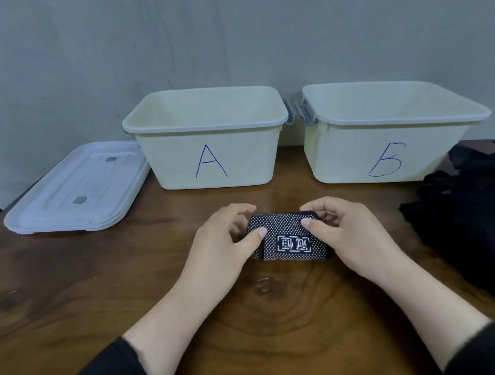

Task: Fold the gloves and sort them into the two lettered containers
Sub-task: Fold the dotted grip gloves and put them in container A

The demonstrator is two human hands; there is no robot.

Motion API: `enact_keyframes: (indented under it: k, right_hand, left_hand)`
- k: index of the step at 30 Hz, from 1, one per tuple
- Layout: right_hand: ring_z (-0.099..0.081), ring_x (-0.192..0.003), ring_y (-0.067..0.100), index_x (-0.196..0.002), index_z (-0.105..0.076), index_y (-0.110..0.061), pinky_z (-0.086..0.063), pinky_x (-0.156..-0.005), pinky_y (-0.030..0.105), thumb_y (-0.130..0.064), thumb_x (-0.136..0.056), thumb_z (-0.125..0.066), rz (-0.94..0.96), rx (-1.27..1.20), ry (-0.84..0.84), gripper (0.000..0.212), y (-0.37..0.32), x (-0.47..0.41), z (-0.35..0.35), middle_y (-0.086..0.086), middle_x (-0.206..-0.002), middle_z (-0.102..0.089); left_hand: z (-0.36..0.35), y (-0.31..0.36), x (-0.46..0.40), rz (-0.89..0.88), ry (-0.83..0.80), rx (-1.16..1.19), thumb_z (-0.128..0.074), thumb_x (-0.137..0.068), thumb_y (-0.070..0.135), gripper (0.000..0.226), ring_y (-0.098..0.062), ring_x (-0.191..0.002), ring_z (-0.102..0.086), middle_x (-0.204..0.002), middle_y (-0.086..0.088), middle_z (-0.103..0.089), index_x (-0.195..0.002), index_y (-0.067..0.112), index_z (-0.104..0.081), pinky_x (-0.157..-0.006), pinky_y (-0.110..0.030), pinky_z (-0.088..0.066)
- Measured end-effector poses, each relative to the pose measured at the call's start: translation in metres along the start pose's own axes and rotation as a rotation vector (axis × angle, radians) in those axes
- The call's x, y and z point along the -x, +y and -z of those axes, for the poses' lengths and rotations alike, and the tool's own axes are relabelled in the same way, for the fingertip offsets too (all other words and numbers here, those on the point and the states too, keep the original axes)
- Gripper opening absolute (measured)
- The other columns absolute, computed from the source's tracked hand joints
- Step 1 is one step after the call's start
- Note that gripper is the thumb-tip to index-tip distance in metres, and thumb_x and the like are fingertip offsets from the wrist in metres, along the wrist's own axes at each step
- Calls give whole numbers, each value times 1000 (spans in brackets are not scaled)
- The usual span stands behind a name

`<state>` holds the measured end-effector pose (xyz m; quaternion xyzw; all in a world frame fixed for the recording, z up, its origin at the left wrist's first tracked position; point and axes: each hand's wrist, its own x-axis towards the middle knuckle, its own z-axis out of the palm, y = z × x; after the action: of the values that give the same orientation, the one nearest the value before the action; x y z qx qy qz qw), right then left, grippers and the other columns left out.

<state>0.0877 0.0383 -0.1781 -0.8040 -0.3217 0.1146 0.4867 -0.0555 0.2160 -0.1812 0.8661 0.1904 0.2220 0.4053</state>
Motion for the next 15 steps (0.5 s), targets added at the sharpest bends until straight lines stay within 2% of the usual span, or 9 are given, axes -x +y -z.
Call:
enact_keyframes:
  k: [2, 3, 4, 6, 9, 12, 15]
  right_hand:
    - [-68, -87, -1, -99, -74, -36, -51, -77, 19, -26, -92, -72, -32, 49, 8, 12, 6, -11, -3, -17, -90, -74]
    - [-67, -88, 0, -102, -75, -35, -51, -79, 20, -28, -92, -72, -36, 90, 3, 12, 9, -15, -6, -16, -91, -73]
    - [-66, -89, 0, -104, -75, -33, -51, -82, 21, -30, -92, -72, -37, 134, -1, 14, 11, -19, -8, -16, -92, -72]
    - [-62, -90, 0, -106, -75, -33, -48, -84, 23, -33, -91, -72, -29, 223, 0, 15, 12, -23, -10, -18, -94, -68]
    - [-60, -95, 1, -112, -72, -34, -49, -89, 27, -39, -91, -72, -22, 315, -4, 22, 9, -24, -6, -19, -98, -65]
    - [-58, -100, -3, -116, -69, -36, -47, -90, 23, -44, -93, -67, 13, 390, -58, 25, -3, -28, 2, -21, -106, -63]
    - [-59, -101, -2, -125, -67, -32, -45, -91, 20, -46, -94, -65, 37, 496, -299, 35, -27, -43, 6, -19, -116, -62]
  left_hand:
    - [1, -4, -4, -112, 53, -137, -69, -90, 33, 32, 0, -101, -52, -108, 19, -56, -121, 33, -64, -88, -9, -39]
    - [1, -5, -5, -188, 51, -191, -66, -92, 34, 30, -1, -107, -50, -115, 18, -55, -122, 32, -65, -95, -17, -39]
    - [2, -6, -4, -259, 23, -245, -60, -93, 37, 30, -4, -114, -48, -122, 17, -55, -122, 32, -66, -100, -26, -38]
    - [1, -6, -2, -366, -91, -359, -48, -95, 43, 36, -5, -125, -43, -134, 17, -54, -126, 33, -65, -106, -33, -31]
    - [-3, -7, 1, -379, -228, -436, -44, -100, 43, 38, -4, -131, -36, -143, 19, -49, -134, 38, -58, -111, -36, -25]
    - [-4, -9, 1, -355, -249, -445, -45, -102, 40, 38, -3, -134, -32, -147, 20, -45, -139, 39, -53, -113, -36, -23]
    - [-4, -9, 1, -361, -245, -438, -45, -102, 41, 39, -2, -135, -31, -149, 21, -43, -140, 38, -52, -114, -36, -22]
